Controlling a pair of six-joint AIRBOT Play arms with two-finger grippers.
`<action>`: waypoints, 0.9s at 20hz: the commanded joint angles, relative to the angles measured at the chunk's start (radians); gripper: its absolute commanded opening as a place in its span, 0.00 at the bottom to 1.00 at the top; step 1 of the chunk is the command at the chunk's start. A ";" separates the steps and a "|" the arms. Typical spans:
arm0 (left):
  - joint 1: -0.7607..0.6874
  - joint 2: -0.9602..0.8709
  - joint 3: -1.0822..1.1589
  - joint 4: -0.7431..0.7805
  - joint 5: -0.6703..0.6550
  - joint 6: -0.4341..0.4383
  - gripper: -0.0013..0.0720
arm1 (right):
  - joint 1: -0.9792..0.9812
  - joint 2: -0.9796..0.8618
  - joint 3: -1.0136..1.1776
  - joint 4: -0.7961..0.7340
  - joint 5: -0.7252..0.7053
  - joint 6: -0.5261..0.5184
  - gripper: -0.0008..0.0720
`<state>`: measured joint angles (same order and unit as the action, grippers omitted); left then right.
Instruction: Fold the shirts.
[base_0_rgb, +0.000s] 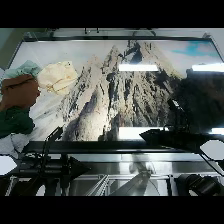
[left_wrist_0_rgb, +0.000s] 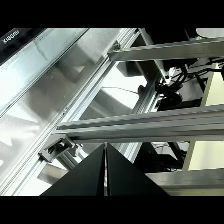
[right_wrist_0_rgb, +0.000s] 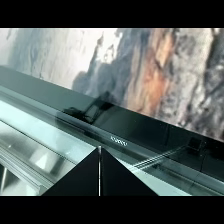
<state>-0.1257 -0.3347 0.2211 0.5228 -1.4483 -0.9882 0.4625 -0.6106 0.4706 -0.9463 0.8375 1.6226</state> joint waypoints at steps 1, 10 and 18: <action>0.000 0.001 -0.005 0.001 0.001 0.000 0.04 | 0.000 -0.001 -0.002 0.000 0.002 0.000 0.04; 0.000 0.001 -0.010 0.001 0.000 0.000 0.04 | 0.000 -0.003 -0.003 0.000 0.000 0.001 0.04; 0.000 0.001 -0.011 -0.029 0.105 0.000 0.04 | 0.000 -0.003 -0.003 0.009 -0.048 0.001 0.04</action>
<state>-0.1257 -0.3347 0.2100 0.5156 -1.3750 -0.9882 0.4625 -0.6128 0.4683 -0.9443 0.8276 1.6226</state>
